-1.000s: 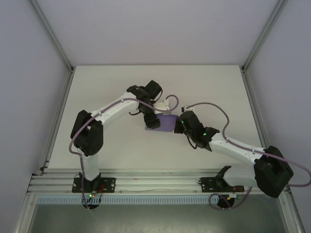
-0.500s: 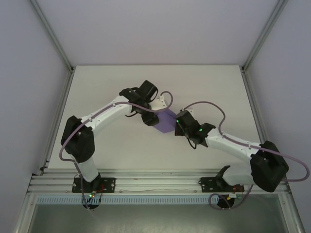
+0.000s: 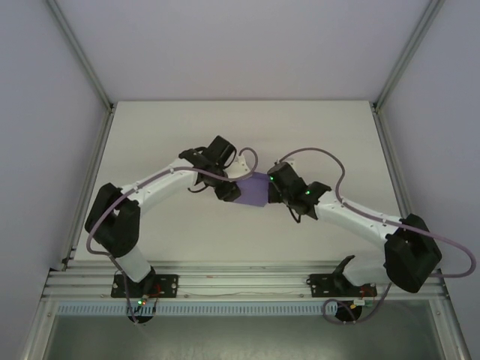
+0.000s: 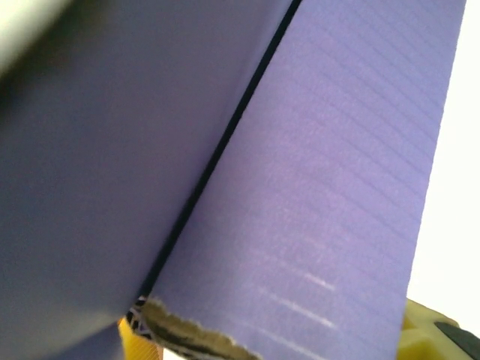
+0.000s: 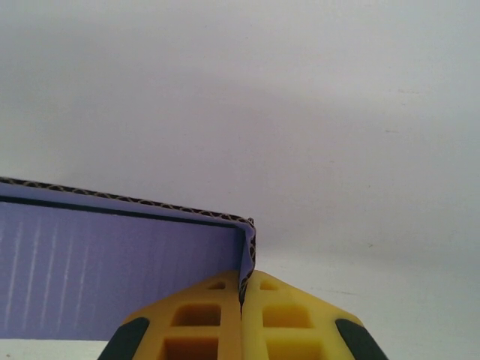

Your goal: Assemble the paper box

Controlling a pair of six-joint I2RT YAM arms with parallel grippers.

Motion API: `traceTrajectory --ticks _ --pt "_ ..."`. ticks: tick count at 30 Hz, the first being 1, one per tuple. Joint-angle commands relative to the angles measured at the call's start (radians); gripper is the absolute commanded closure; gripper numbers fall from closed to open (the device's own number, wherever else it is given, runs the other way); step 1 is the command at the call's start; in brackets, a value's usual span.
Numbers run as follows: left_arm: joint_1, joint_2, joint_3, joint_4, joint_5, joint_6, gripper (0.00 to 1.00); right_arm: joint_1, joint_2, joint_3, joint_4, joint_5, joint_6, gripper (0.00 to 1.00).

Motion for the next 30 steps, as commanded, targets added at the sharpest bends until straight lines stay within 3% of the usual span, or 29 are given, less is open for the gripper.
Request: traceTrajectory --ticks 1,8,15,17,26,30 --pt "-0.014 0.013 -0.114 0.175 -0.011 -0.141 0.6 0.018 -0.002 0.047 -0.007 -0.097 -0.057 1.0" --pt "-0.025 -0.078 -0.247 0.339 -0.04 -0.235 0.52 0.032 0.015 0.086 -0.072 -0.154 -0.147 1.0" --pt "-0.029 -0.146 -0.297 0.365 -0.025 -0.246 0.3 0.09 0.085 0.088 -0.164 0.028 -0.172 1.0" --pt "-0.029 -0.159 -0.301 0.357 -0.03 -0.245 0.3 0.095 0.103 0.084 -0.169 0.055 -0.17 1.0" --pt "-0.032 -0.215 -0.31 0.339 -0.085 -0.261 0.11 0.114 0.148 0.084 -0.203 0.133 -0.153 1.0" --pt "-0.032 -0.252 -0.299 0.312 -0.128 -0.295 0.1 0.128 0.112 0.085 -0.195 0.152 -0.159 1.0"
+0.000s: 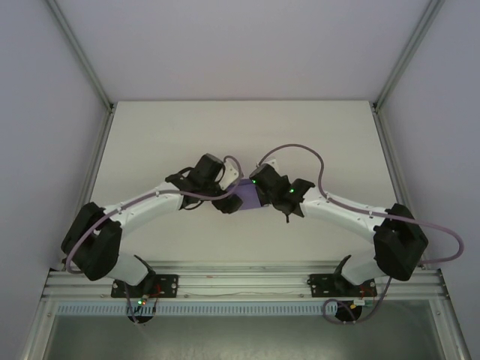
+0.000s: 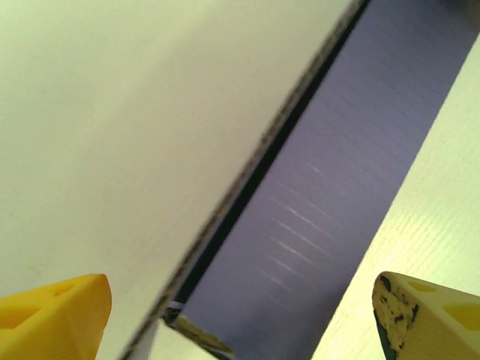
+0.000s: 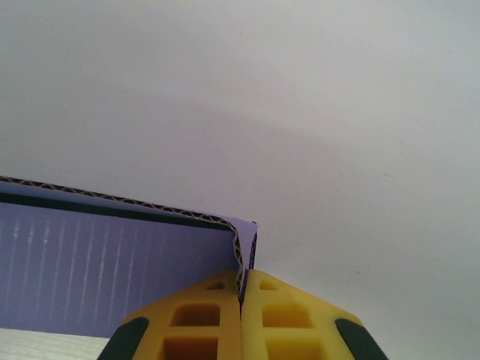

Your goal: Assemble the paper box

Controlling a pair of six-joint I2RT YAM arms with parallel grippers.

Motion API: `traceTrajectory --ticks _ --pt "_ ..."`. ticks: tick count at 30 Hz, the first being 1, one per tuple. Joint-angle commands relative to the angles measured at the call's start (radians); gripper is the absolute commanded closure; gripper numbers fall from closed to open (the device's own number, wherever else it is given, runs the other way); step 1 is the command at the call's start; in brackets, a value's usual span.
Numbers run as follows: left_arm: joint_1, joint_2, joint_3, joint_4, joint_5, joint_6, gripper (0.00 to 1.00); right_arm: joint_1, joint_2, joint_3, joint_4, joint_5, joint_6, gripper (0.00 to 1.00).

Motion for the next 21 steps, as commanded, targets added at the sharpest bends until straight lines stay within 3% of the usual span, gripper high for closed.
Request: traceTrajectory --ticks 1,2,5,8,10,11,21 --pt "-0.009 -0.05 0.005 -0.006 -0.068 -0.053 0.08 0.016 -0.004 -0.032 -0.108 0.011 -0.006 1.0" --pt "-0.01 -0.061 0.007 -0.007 -0.082 -0.068 0.01 0.017 -0.006 -0.03 -0.109 0.013 -0.007 1.0" --pt "-0.009 -0.105 0.021 -0.025 -0.11 -0.129 0.03 0.021 -0.003 -0.029 -0.108 0.019 0.001 1.0" --pt "-0.009 -0.134 0.038 -0.08 -0.115 -0.158 0.21 0.022 -0.003 -0.029 -0.104 0.013 0.013 1.0" --pt "-0.008 -0.137 0.059 -0.133 -0.125 -0.186 0.43 0.025 -0.005 -0.027 -0.103 0.009 0.017 1.0" --pt "-0.009 -0.134 0.067 -0.152 -0.128 -0.193 0.49 0.027 -0.006 -0.025 -0.102 0.009 0.019 1.0" --pt "-0.011 -0.092 0.085 -0.173 -0.097 -0.205 0.72 0.032 -0.004 -0.02 -0.101 0.003 0.028 1.0"
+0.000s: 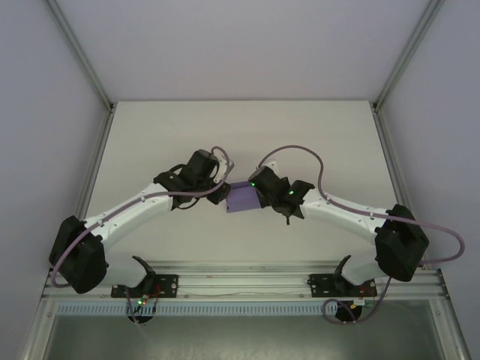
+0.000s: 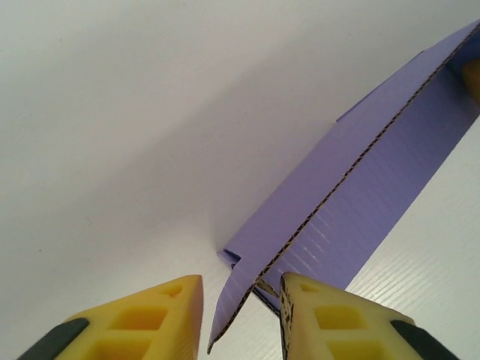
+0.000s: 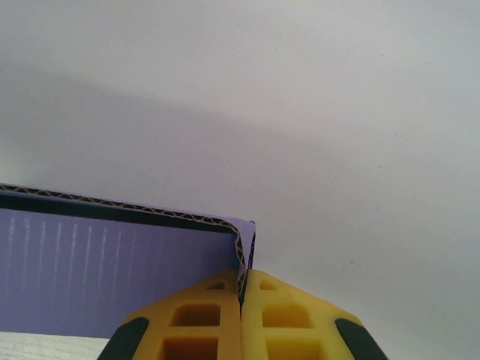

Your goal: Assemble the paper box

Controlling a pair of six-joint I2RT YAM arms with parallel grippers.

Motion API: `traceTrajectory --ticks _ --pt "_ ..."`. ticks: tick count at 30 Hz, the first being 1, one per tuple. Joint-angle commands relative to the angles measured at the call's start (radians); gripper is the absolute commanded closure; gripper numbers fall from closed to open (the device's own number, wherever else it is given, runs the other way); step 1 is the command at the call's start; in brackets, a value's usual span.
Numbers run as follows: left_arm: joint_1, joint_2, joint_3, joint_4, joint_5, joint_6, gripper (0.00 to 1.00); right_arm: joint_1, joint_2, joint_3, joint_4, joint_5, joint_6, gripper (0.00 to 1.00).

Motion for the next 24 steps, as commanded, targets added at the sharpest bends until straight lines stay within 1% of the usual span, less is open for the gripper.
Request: traceTrajectory --ticks 1,3,5,6,7,8,9,11,15,19,21,22,24 --pt "-0.011 0.007 0.033 -0.045 -0.019 -0.02 0.76 0.012 0.002 -0.02 -0.073 -0.022 0.015 1.0" --pt "-0.011 0.011 0.039 -0.053 -0.025 -0.027 0.81 0.012 0.004 -0.016 -0.071 -0.027 0.013 1.0" --pt "-0.012 0.021 0.048 -0.061 -0.021 -0.037 0.81 0.011 0.005 -0.014 -0.074 -0.025 0.013 1.0" --pt "-0.014 0.028 0.052 -0.065 -0.025 -0.045 0.83 0.011 0.006 -0.013 -0.076 -0.024 0.014 1.0" --pt "-0.014 0.034 0.056 -0.071 -0.029 -0.051 0.86 0.012 0.004 -0.013 -0.074 -0.023 0.015 1.0" --pt "-0.017 0.039 0.059 -0.076 -0.029 -0.057 0.94 0.012 0.004 -0.014 -0.071 -0.023 0.015 1.0" --pt "-0.021 0.043 0.062 -0.076 -0.027 -0.066 0.99 0.012 0.004 -0.013 -0.074 -0.025 0.019 1.0" --pt "-0.028 0.051 0.069 -0.072 -0.03 -0.105 1.0 0.012 0.003 -0.013 -0.074 -0.027 0.023 1.0" --pt "-0.051 0.075 0.09 -0.067 0.0 -0.241 1.0 0.013 -0.007 -0.014 -0.07 -0.02 0.049 1.0" --pt "-0.063 0.106 0.101 -0.061 -0.007 -0.454 1.0 0.024 -0.017 -0.015 -0.064 0.0 0.098 1.0" --pt "-0.064 0.105 0.053 0.006 -0.009 -0.544 1.0 0.039 -0.022 -0.025 -0.042 0.016 0.118 1.0" --pt "-0.064 0.106 0.024 0.044 -0.008 -0.573 1.0 0.044 -0.023 -0.034 -0.021 0.017 0.123 1.0" --pt "-0.064 0.127 0.03 0.024 -0.031 -0.599 1.0 0.049 -0.019 -0.043 0.003 0.019 0.141 1.0"
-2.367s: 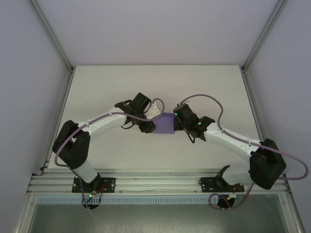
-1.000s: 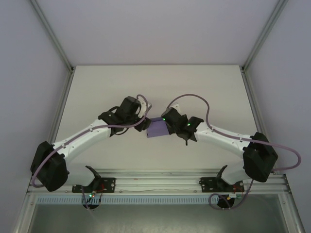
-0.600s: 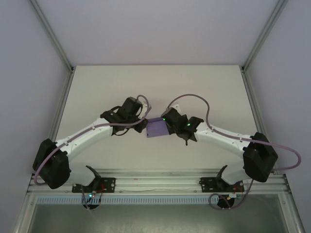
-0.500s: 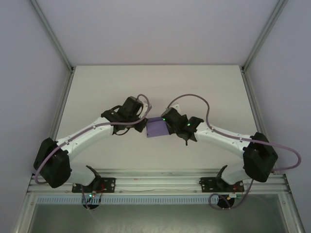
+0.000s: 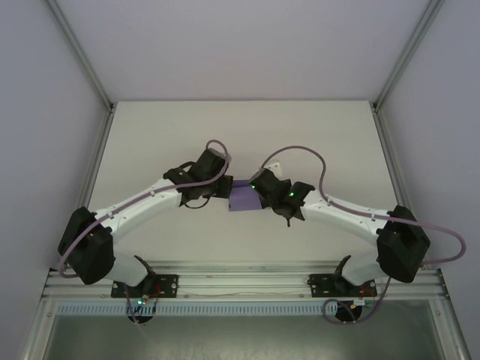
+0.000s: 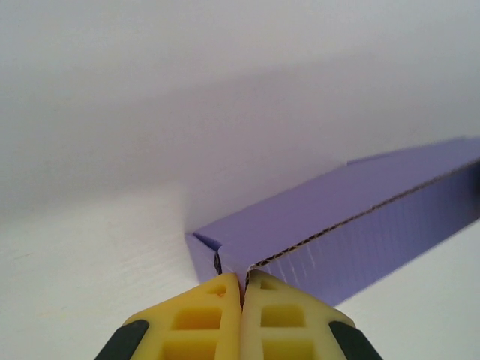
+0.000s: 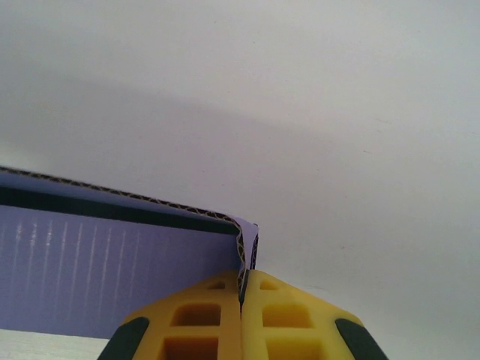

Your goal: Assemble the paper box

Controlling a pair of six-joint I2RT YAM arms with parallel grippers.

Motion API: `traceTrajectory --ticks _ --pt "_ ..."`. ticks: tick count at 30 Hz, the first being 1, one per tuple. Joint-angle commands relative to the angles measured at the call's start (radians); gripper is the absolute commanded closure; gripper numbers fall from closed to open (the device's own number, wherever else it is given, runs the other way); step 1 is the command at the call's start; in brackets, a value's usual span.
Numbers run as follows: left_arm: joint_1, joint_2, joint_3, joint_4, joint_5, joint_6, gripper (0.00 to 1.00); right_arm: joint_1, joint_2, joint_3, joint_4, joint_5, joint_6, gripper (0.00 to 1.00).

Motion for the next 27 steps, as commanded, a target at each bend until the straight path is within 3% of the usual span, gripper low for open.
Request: traceTrajectory --ticks 1,13,20,24,27 --pt "-0.022 0.054 -0.022 0.02 0.009 -0.156 1.0 0.03 -0.005 -0.033 0.028 -0.027 0.06 1.0" --pt "-0.082 0.044 -0.081 -0.046 -0.042 -0.089 1.0 0.034 -0.062 -0.085 0.053 -0.022 0.078 1.0" --pt "-0.095 0.061 -0.088 -0.114 -0.077 -0.105 1.0 0.053 -0.056 -0.08 0.056 0.001 0.064 1.0" --pt "-0.098 0.055 -0.126 -0.052 -0.005 -0.13 1.0 0.055 -0.05 -0.075 0.05 0.012 0.07 1.0" --pt "-0.103 0.053 -0.139 -0.098 -0.048 -0.146 1.0 0.06 -0.06 -0.095 0.063 0.006 0.064 1.0"
